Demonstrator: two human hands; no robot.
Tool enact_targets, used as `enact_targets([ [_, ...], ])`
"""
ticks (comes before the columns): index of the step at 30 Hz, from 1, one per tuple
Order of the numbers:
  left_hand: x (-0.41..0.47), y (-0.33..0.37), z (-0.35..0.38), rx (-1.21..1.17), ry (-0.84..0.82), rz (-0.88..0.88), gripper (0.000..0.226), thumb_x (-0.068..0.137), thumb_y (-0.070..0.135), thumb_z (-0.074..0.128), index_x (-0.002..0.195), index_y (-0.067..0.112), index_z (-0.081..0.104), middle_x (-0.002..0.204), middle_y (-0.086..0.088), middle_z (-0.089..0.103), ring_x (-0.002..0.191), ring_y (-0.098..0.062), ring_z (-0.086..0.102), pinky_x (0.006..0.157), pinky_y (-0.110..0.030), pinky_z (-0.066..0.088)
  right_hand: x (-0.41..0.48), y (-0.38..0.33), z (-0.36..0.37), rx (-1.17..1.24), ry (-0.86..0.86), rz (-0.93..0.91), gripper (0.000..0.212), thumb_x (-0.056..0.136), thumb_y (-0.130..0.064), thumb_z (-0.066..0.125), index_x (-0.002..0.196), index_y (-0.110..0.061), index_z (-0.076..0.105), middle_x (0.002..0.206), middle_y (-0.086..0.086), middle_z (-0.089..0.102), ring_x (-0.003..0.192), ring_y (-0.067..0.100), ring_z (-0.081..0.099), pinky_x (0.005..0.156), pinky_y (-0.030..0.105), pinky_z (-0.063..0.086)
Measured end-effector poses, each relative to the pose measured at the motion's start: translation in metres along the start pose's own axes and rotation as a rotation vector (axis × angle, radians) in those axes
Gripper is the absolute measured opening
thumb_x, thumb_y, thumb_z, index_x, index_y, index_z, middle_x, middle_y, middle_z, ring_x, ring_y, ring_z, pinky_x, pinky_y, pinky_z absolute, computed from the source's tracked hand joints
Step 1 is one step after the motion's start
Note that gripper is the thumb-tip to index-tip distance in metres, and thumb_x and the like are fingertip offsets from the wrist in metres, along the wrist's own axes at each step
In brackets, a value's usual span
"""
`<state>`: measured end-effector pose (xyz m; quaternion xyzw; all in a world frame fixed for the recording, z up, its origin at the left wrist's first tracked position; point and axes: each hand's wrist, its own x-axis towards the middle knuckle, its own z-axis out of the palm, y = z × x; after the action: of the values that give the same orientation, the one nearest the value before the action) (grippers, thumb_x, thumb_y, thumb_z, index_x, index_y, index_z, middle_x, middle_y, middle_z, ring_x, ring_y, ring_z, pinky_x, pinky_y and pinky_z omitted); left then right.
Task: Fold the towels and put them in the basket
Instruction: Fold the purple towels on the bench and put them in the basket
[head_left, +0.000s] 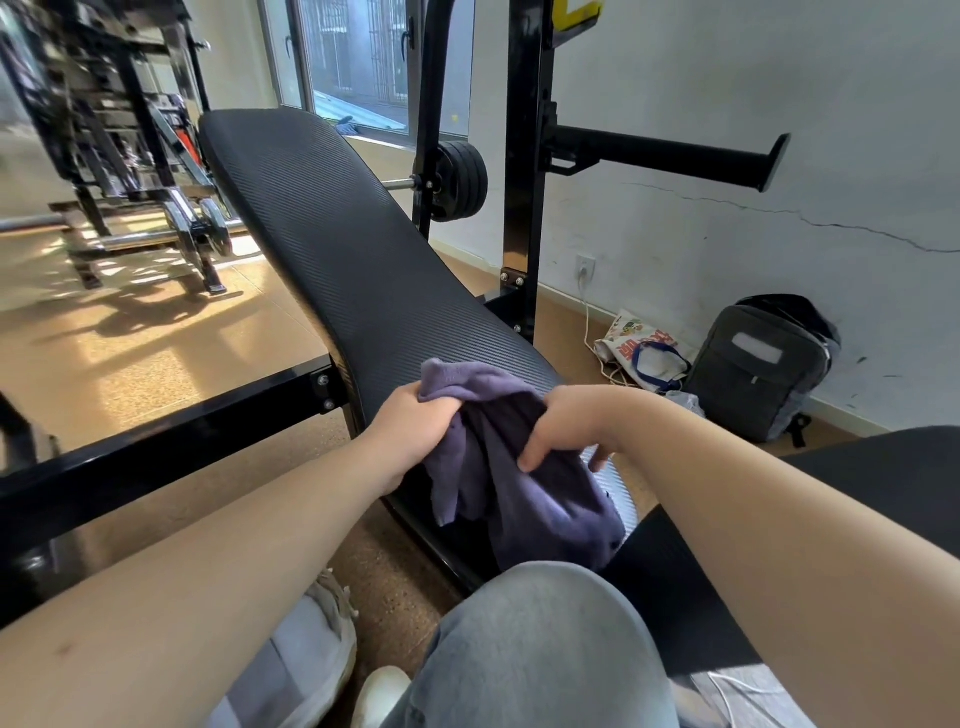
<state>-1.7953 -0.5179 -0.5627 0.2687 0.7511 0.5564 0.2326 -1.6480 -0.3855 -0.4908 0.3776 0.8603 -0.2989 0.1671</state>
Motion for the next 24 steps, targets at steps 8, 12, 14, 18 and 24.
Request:
enact_targets([
  [8,-0.013,-0.010,-0.004,-0.013,-0.067,-0.030,0.026,0.082,0.054,0.066,0.083,0.029,0.072,0.068,0.009,0.074,0.073,-0.012,0.073,0.061,-0.027,0.051,-0.005,-0.008,0.014,-0.340,0.161,-0.134,0.025,0.095,-0.028,0.059,0.108,-0.009,0.066,0.097,0.009,0.062,0.088,0.028,0.060,0.063,0.030,0.045],
  [12,-0.018,-0.008,-0.005,-0.009,-0.089,-0.012,0.028,0.073,0.058,0.067,0.089,0.037,0.073,0.075,0.014,0.075,0.069,-0.003,0.072,0.064,-0.026,0.050,-0.003,-0.006,0.012,-0.280,0.245,-0.124,0.021,0.094,-0.027,0.057,0.100,-0.008,0.063,0.095,0.009,0.062,0.087,0.028,0.059,0.073,0.030,0.043],
  [14,-0.020,-0.005,-0.006,-0.003,-0.103,0.013,0.016,0.073,0.056,0.067,0.086,0.048,0.072,0.076,0.018,0.075,0.068,0.004,0.070,0.065,-0.025,0.049,-0.001,-0.005,0.012,-0.224,0.281,-0.106,0.021,0.094,-0.028,0.056,0.098,-0.008,0.061,0.094,0.009,0.062,0.085,0.028,0.059,0.072,0.030,0.043],
  [18,-0.020,0.001,-0.007,0.013,-0.118,0.061,0.011,0.075,0.053,0.069,0.083,0.059,0.067,0.077,0.021,0.074,0.069,0.008,0.068,0.059,-0.016,0.049,0.002,-0.005,0.009,-0.101,0.354,-0.103,0.025,0.094,-0.030,0.054,0.099,-0.008,0.065,0.090,0.008,0.063,0.083,0.028,0.061,0.069,0.031,0.045],
  [24,-0.015,-0.001,-0.007,-0.003,-0.165,0.139,0.039,0.062,0.052,0.083,0.096,0.041,0.068,0.083,0.023,0.074,0.076,0.008,0.069,0.057,-0.005,0.047,-0.003,-0.012,-0.006,0.074,0.442,-0.098,0.021,0.091,-0.028,0.060,0.091,-0.008,0.065,0.082,0.009,0.063,0.072,0.024,0.059,0.054,0.029,0.041],
])
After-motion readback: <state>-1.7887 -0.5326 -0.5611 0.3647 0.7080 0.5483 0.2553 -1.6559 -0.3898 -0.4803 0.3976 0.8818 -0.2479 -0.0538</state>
